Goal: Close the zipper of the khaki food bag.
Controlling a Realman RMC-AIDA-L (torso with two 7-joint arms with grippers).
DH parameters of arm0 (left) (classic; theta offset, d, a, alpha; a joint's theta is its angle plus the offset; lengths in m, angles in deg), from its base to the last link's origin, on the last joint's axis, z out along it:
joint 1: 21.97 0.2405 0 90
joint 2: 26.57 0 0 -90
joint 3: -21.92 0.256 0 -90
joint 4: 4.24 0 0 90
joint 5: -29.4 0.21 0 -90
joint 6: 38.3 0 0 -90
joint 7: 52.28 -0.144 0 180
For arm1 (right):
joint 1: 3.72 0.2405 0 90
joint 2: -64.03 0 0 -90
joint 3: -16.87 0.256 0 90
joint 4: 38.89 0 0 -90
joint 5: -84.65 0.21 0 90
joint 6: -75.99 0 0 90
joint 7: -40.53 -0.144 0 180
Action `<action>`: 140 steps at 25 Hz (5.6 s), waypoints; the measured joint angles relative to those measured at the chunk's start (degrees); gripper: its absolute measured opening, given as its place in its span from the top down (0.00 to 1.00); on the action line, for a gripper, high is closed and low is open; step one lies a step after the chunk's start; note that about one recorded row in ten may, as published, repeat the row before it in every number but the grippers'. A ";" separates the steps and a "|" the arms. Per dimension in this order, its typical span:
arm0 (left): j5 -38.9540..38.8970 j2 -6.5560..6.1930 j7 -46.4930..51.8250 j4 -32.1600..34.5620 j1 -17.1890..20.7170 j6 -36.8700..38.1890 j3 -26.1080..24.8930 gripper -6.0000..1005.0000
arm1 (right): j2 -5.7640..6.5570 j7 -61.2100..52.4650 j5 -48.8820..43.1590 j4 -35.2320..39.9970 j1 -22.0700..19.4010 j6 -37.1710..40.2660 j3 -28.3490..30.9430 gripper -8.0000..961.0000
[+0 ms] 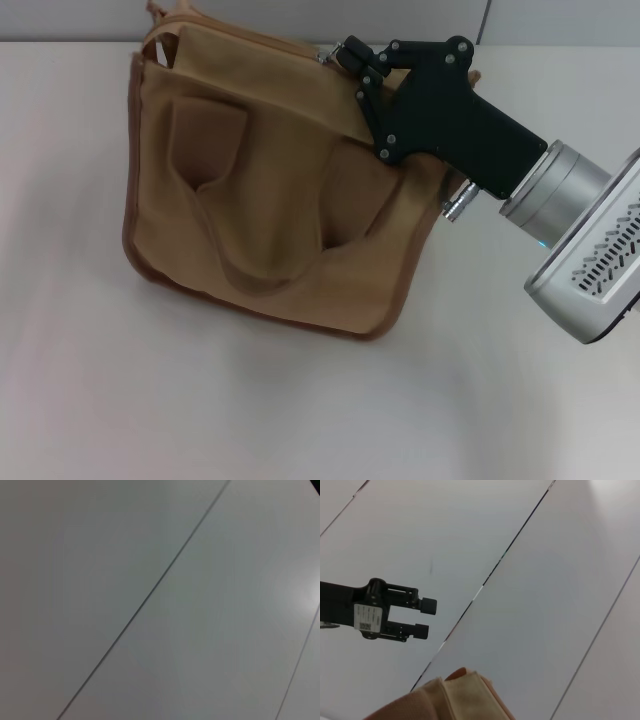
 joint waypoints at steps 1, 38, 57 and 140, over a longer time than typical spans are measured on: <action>0.00 0.00 0.00 0.00 0.00 0.00 0.00 0.40 | 0.00 0.00 0.00 0.00 0.00 0.00 0.00 0.99; 0.17 1.80 -36.04 6.13 0.23 -1.02 18.40 0.35 | -0.09 -1.58 -0.09 0.26 0.63 1.29 -1.41 0.99; -2.68 1.79 -41.89 4.29 -1.73 -5.74 18.14 0.35 | -0.02 -1.58 -0.08 0.36 1.72 1.36 -2.21 0.99; -5.52 1.79 -58.10 -2.03 -0.46 -4.34 22.87 0.62 | 0.61 -52.76 -20.54 0.20 -2.61 16.85 31.24 0.76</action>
